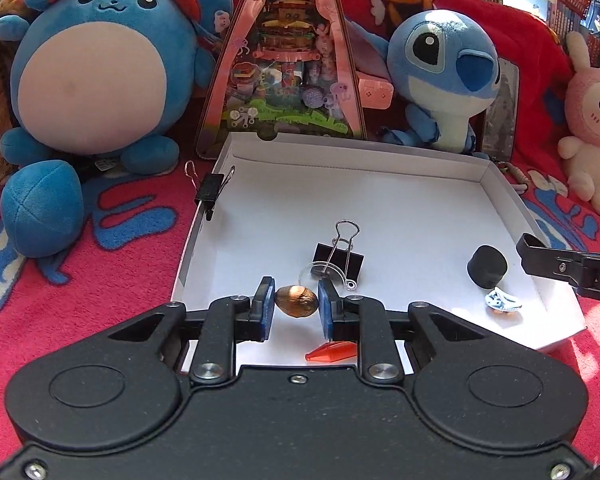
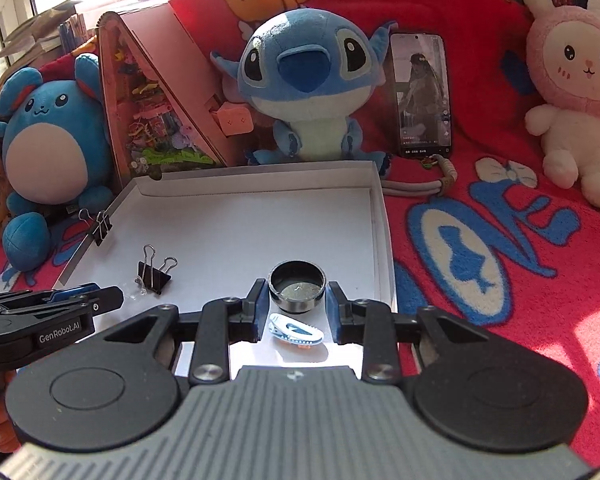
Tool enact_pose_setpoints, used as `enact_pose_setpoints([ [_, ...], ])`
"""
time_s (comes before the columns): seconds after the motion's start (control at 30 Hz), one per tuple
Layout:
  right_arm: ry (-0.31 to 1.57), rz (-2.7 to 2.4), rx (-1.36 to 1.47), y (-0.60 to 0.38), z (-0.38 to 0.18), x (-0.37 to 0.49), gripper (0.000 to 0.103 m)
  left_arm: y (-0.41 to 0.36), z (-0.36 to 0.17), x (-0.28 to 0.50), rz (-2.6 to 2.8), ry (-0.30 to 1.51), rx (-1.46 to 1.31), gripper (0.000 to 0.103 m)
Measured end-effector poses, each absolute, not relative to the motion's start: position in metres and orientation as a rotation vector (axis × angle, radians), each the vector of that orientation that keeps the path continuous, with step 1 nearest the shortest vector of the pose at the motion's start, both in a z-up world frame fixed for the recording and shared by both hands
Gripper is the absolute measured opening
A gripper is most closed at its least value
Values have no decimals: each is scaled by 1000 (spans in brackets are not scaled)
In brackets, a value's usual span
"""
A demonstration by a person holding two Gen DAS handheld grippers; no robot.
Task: Organize rigid objects
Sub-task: 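Carry the brown nut with the left tool while the right tool carries the black lid over the box, then open the left tool to drop the nut while the right tool releases the lid into the box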
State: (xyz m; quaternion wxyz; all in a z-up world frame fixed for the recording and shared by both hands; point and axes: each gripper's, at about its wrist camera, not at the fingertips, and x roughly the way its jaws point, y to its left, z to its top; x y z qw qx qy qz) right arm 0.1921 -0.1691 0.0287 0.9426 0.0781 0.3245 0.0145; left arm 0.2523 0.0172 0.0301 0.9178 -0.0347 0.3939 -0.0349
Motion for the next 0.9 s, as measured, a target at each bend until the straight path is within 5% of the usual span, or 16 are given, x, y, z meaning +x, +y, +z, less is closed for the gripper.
enact_pose_setpoints([
  [0.9, 756, 18, 65, -152, 13, 227, 36, 8, 18, 266, -78, 827, -51, 22],
])
